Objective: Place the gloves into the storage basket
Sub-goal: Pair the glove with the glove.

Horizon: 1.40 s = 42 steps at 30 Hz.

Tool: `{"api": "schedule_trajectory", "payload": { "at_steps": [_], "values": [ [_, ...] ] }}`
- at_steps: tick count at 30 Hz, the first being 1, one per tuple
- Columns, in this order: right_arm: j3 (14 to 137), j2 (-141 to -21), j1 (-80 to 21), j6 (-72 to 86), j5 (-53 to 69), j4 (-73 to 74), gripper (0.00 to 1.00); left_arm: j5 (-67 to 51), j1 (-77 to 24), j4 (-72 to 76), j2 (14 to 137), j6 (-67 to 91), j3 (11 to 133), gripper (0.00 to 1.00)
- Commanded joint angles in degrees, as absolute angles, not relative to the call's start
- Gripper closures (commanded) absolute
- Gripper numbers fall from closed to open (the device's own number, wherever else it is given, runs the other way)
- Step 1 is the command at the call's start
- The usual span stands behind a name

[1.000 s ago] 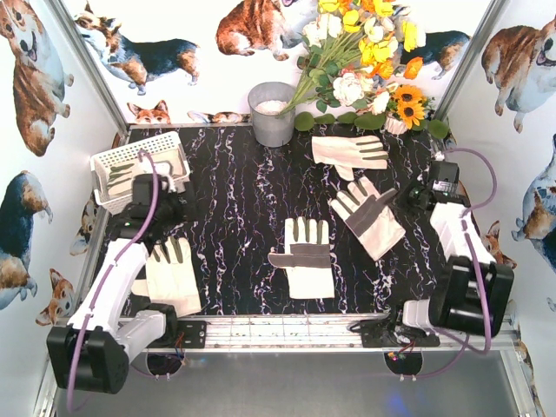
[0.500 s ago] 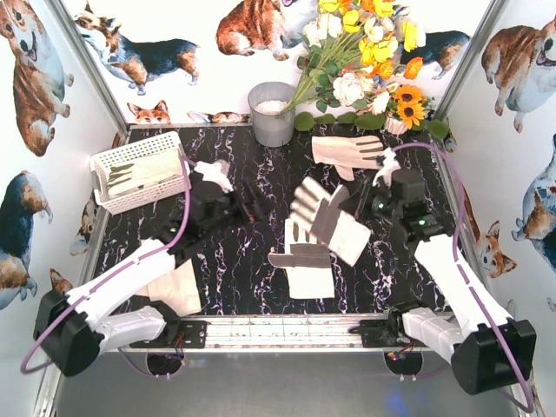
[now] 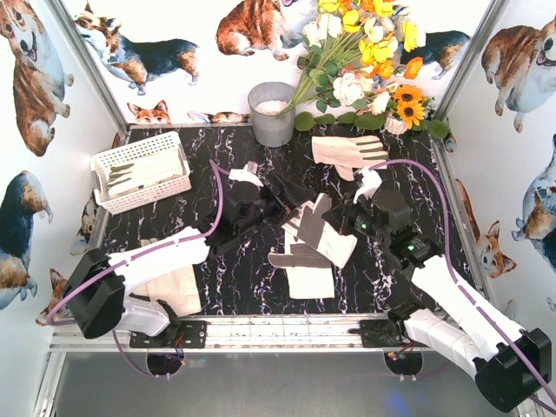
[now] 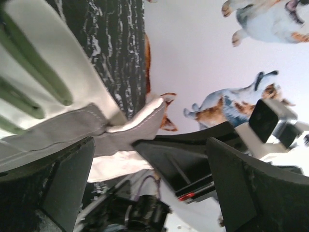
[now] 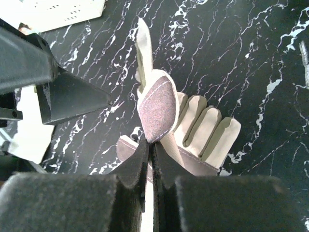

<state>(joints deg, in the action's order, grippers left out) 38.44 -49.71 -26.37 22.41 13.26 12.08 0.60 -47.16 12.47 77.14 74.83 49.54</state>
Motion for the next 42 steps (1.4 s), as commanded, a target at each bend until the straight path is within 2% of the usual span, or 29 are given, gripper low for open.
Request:
{"api": "schedule_trajectory", "payload": {
  "at_steps": [1,6,14,24,30,42],
  "values": [
    [36.7,-49.0,-28.7,17.3,8.8,3.1,1.00,4.1,-48.5,17.0,80.1,85.5,52.2,0.06],
    [35.7,-49.8,-31.5,14.1,6.1,1.0,1.00,5.5,-49.7,16.8,83.5,90.3,54.3,0.00],
    [30.7,-49.3,-33.1,8.6,7.7,-7.2,1.00,2.0,-50.2,18.8,87.9,95.6,53.8,0.00],
    [26.3,-46.1,-33.6,-0.4,8.5,-8.7,1.00,0.1,-50.4,20.0,90.2,97.0,52.3,0.02],
    [23.5,-43.9,-33.6,-4.4,10.8,-11.2,1.00,0.5,-50.6,20.9,90.4,97.2,51.5,0.28],
    [22.6,-44.4,-33.7,-6.8,14.2,-13.3,1.00,-1.4,-51.1,19.3,91.1,96.1,51.1,0.64]
  ]
}}
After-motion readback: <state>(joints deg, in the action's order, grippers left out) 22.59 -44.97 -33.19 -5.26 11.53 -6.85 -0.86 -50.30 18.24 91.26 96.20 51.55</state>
